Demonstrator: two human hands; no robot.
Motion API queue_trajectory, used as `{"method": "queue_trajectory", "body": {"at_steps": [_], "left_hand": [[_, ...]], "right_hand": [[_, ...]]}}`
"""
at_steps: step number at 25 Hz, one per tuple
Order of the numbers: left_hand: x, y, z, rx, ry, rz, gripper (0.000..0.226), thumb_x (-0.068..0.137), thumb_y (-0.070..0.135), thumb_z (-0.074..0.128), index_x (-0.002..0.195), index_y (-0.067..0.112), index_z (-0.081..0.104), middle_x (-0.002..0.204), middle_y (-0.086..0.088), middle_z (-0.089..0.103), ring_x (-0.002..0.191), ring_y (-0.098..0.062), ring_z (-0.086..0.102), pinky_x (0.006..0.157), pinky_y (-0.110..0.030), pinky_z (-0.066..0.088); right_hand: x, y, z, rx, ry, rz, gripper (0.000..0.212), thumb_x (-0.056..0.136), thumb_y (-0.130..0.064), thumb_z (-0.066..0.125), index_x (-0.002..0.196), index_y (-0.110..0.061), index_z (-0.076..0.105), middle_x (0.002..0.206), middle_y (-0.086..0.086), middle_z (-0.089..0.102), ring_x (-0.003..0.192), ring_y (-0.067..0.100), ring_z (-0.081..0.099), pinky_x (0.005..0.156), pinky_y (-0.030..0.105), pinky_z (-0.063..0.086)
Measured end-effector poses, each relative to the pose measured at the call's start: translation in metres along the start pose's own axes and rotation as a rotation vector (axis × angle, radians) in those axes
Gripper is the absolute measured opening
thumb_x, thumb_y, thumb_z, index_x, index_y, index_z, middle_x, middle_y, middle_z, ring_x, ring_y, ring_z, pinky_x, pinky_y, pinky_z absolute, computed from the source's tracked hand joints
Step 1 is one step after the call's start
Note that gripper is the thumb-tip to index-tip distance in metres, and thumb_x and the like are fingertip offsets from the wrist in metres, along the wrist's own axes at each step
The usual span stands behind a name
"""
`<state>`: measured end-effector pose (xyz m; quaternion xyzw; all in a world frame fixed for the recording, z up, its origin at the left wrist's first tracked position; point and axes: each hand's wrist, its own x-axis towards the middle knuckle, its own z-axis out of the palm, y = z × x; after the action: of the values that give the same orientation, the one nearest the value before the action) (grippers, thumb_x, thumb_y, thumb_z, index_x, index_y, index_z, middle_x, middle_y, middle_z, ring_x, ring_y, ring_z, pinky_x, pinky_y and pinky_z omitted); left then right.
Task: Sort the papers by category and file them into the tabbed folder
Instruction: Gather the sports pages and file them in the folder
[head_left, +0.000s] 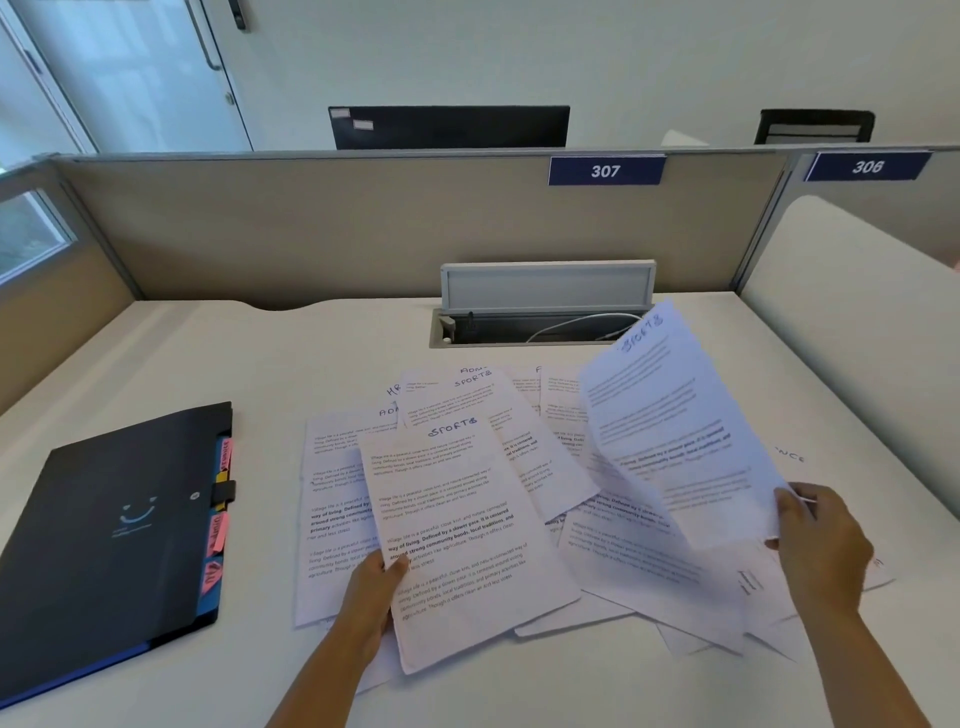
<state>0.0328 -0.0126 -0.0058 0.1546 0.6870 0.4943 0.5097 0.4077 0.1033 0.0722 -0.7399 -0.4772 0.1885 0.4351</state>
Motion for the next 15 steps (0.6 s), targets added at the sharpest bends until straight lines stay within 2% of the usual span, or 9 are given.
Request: {"method": "queue_trajectory", "body": {"at_steps": [2,4,6,9,11,15], "left_hand": [[0.000,0.000,0.000,-0.002,-0.002,0.004,0.019,0.094,0.010,0.046,0.110,0.013,0.057,0.105,-0.013,0.066,0.094,-0.033,0.064,0.076,-0.043,0.055],[0.000,0.000,0.000,-0.005,0.000,0.001,0.019,0.094,0.010,0.046,0.109,0.013,0.057,0.103,-0.013,0.067,0.095,-0.034,0.064,0.077,-0.044,0.054],[0.000,0.000,0.000,0.002,0.009,-0.001,0.019,0.094,0.011,0.046,0.110,0.013,0.057,0.103,-0.012,0.067,0.095,-0.033,0.064,0.081,-0.047,0.054],[0.002,-0.002,-0.002,0.028,0.002,0.000,0.022,0.094,0.012,0.046,0.113,0.012,0.056,0.105,-0.011,0.067,0.096,-0.032,0.064,0.085,-0.050,0.053],[0.002,-0.002,-0.002,0.031,-0.013,0.004,0.021,0.094,0.011,0.046,0.112,0.012,0.057,0.106,-0.012,0.067,0.095,-0.032,0.064,0.084,-0.050,0.053],[-0.005,0.001,0.000,0.014,-0.013,0.019,0.018,0.094,0.009,0.045,0.105,0.013,0.059,0.101,-0.011,0.068,0.090,-0.030,0.066,0.072,-0.041,0.056]], "right_hand": [[-0.002,-0.014,-0.004,0.065,0.074,-0.065,0.016,0.093,-0.018,0.050,0.100,-0.005,0.057,0.091,0.014,0.062,0.059,0.029,0.059,0.047,0.015,0.042],[-0.006,-0.027,-0.003,0.149,0.100,-0.100,0.016,0.092,-0.018,0.050,0.100,-0.005,0.056,0.094,0.012,0.062,0.065,0.030,0.060,0.048,0.006,0.043],[-0.013,-0.041,0.002,0.207,0.055,-0.101,0.016,0.092,-0.018,0.050,0.099,-0.004,0.055,0.094,0.008,0.060,0.065,0.028,0.059,0.046,0.008,0.042],[-0.032,-0.050,0.024,0.296,-0.116,-0.057,0.008,0.092,-0.018,0.052,0.094,-0.011,0.054,0.092,0.011,0.061,0.055,0.026,0.061,0.038,0.007,0.041],[-0.054,-0.047,0.044,0.345,-0.266,0.016,0.005,0.091,-0.017,0.053,0.091,-0.011,0.054,0.090,0.014,0.062,0.059,0.023,0.060,0.040,0.012,0.048],[-0.107,-0.033,0.080,0.328,-0.508,0.152,0.004,0.090,-0.014,0.054,0.088,-0.010,0.055,0.090,0.015,0.062,0.070,0.019,0.061,0.043,0.022,0.054]]}}
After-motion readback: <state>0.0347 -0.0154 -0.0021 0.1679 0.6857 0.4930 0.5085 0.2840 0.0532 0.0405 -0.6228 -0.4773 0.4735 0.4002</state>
